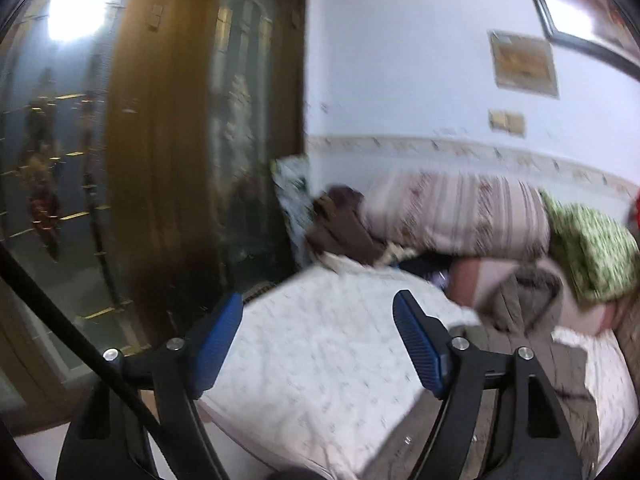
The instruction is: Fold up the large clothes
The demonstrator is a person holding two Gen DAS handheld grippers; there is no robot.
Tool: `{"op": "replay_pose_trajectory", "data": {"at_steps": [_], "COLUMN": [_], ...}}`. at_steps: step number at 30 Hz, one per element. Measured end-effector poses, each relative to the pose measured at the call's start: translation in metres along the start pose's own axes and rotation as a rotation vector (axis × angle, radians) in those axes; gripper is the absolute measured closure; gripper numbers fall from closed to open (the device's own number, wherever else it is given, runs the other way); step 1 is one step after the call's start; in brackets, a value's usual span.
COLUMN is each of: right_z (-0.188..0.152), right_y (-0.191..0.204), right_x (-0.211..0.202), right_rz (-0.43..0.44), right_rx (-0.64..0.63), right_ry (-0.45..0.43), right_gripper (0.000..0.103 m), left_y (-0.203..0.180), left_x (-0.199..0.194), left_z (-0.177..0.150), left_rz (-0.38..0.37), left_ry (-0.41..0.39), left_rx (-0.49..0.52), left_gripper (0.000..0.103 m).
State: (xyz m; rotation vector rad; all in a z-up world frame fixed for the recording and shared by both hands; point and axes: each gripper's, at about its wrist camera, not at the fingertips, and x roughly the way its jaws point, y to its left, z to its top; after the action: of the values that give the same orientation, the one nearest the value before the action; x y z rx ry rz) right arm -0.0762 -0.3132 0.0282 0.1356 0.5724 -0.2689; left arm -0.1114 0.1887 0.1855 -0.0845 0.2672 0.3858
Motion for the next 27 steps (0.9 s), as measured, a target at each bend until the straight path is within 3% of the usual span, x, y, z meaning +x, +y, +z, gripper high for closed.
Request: {"op": "replay_pose_trajectory", "data": {"at_steps": [4, 9, 16, 21, 27], "right_z": [0.039, 0.054, 0.014, 0.005, 0.023], "right_y": [-0.029, -0.027, 0.02, 0.053, 0.09], "right_x": [-0.03, -0.026, 0.058, 0.116, 0.185], "right_rz": [-0.089, -0.13, -0.046, -0.035, -0.017], "right_rx": [0.028, 0.028, -0.019, -0.084, -0.103], "right_ry": [-0.086, -0.093, 0.099, 0.198, 0.257], "right_gripper": [0.014, 0.012, 0.012, 0.012, 0.012], "left_y": [0.011, -0.018, -0.098, -0.152, -0.224], "left_x": [-0.003, 0.034, 0.102, 0.144, 0.218], "left_z": [0.002, -0.02, -0.078, -0.099, -0.127], "left_rz": [0.022, -0.041, -0.156, -0.21, -0.285], "left_ry": [-0.017, 0.091, 0.301, 0.344, 0.421], "left_rx": [-0.012, 0.008, 0.13, 0.204, 0.272], "left_gripper": [0.024, 0.023, 0.023, 0.023, 0.023]}}
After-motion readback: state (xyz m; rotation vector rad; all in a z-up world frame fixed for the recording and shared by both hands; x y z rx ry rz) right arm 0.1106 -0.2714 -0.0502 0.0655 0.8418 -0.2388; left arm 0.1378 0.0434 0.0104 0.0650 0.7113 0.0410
